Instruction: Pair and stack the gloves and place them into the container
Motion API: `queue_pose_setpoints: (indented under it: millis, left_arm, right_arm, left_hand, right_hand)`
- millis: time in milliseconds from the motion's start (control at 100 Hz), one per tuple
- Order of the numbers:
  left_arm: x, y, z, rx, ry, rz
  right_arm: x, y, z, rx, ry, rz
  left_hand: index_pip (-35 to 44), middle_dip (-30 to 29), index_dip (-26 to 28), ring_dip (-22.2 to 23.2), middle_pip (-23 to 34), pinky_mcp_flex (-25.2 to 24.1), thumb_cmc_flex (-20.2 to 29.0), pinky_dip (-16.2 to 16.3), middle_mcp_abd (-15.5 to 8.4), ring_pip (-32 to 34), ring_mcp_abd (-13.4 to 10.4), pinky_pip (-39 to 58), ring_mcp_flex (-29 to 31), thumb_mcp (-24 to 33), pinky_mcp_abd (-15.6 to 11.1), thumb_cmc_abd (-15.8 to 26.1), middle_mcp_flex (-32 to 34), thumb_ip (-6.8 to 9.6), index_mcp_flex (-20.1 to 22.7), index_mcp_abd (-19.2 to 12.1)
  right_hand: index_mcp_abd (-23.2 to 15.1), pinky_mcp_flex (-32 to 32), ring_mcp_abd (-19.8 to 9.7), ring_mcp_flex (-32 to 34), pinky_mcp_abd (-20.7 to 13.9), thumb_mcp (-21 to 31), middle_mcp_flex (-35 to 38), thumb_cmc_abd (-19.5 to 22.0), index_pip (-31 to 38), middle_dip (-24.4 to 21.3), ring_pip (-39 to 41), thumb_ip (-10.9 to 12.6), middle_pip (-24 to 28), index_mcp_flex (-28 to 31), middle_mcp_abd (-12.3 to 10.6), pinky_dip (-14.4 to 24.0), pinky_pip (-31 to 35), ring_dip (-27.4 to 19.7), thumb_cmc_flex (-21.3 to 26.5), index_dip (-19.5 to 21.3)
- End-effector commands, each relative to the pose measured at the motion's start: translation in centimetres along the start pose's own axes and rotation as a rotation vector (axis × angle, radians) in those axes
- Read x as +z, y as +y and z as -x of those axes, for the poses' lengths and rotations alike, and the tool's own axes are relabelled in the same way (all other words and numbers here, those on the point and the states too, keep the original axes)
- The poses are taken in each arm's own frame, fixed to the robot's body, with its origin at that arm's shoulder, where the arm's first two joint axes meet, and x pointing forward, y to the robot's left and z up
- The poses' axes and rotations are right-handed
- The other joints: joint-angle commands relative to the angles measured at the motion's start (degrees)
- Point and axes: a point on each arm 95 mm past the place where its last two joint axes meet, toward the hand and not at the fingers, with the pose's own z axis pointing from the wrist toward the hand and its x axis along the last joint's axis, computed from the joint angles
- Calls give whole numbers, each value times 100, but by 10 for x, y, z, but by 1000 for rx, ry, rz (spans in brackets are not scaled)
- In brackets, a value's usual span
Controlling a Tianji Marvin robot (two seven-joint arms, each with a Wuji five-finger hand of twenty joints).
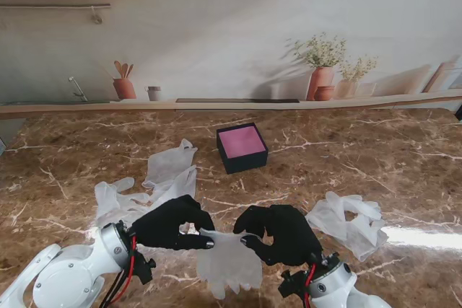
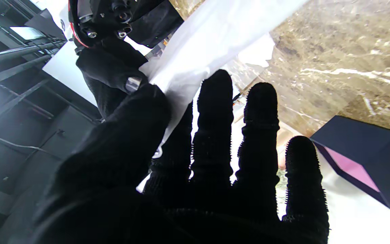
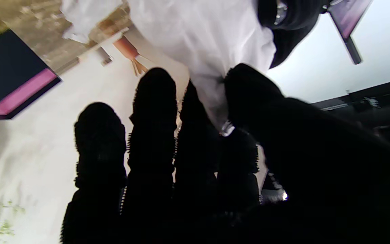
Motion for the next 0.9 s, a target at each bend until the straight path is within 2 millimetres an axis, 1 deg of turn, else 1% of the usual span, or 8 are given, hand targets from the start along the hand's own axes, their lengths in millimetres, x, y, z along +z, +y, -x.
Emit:
queue_pose_setpoints:
  millis: [0, 180, 220, 290, 330, 430, 470, 890]
  left_arm:
    - [-1, 5, 11, 0, -47, 17]
    - [12, 5, 35, 35, -139, 29]
    - [16, 6, 41, 39, -155, 28]
    - [24, 7, 51, 57, -180, 26]
    - [30, 8, 56, 59, -191, 22]
    - [45, 11, 66, 75, -210, 5]
    - [50, 12, 70, 86, -216, -9]
    - [87, 25, 103, 170, -337, -57]
  right_arm:
    - [1, -10, 14, 12, -46, -41]
    - [22, -20, 45, -20, -123, -83]
    - [27, -21, 53, -39, -135, -88]
    - [37, -23, 68, -64, -158, -88]
    - [44, -24, 79, -83, -167, -82]
    - [59, -24, 102, -159, -162, -60]
    - [65, -24, 109, -182, -159, -54]
    - [102, -24, 164, -305, -160, -116]
  left_hand:
    - [124, -28, 62, 62, 68, -92, 73, -38, 95, 220, 0, -25, 222, 42, 77, 98, 335, -39, 103, 35]
    - [82, -40, 30, 59, 43, -156, 67, -47, 88, 185, -9, -53, 116, 19, 54, 117, 254, -32, 72, 4]
    - [74, -48, 7, 57, 31, -181, 81, -47, 100, 165, 141, -60, 61, 15, 54, 121, 229, -26, 81, 14]
    - [73, -62, -32, 60, 23, -176, 74, -30, 98, 172, -8, -38, 56, -20, 38, 137, 208, -23, 73, -23]
    - [77, -67, -42, 55, 19, -189, 90, -22, 109, 154, 119, -31, 12, -23, 29, 139, 192, -15, 62, -18]
    - [98, -74, -54, 67, 23, -235, 90, 1, 148, 166, 129, -19, -39, -29, 7, 144, 169, -3, 57, -30]
    - [110, -75, -63, 72, 36, -246, 84, 13, 40, 180, 126, -13, -47, -25, 6, 133, 168, 1, 55, -50]
    - [197, -104, -177, 84, 113, -173, -33, 129, 45, 310, 125, 168, -36, 162, -50, 37, 195, -36, 98, -63]
  right_hand:
    - [28, 48, -7, 155, 43, 157, 226, 124, 61, 78, 71, 55, 190, -79, -58, -12, 216, 64, -154, -101]
    - [44, -46, -9, 68, 35, 109, 202, 153, 57, 87, 70, 62, 188, -114, -44, -38, 207, 47, -122, -117]
    - [43, -71, -31, 49, 28, 103, 187, 155, 59, 95, 80, 60, 189, -116, -48, -46, 199, 47, -120, -118]
    - [28, -133, -39, 19, 20, 103, 169, 146, 54, 108, 86, 51, 192, -130, -56, -58, 171, 44, -109, -120]
    - [22, -172, -45, -16, 25, 96, 157, 150, 50, 116, 83, 38, 194, -142, -60, -67, 146, 42, -99, -120]
    - [-10, -269, -76, -105, 19, 105, 104, 156, 47, 162, 87, 0, 210, -163, -100, -89, 73, 41, -90, -110]
    - [-11, -287, -87, -121, 7, 114, 97, 157, 48, 176, 90, -6, 217, -166, -103, -93, 55, 42, -96, -105]
    - [-89, -344, -168, -211, -52, 89, 23, 211, 16, 230, 115, -47, 221, -213, -169, -96, -29, 40, -134, -54]
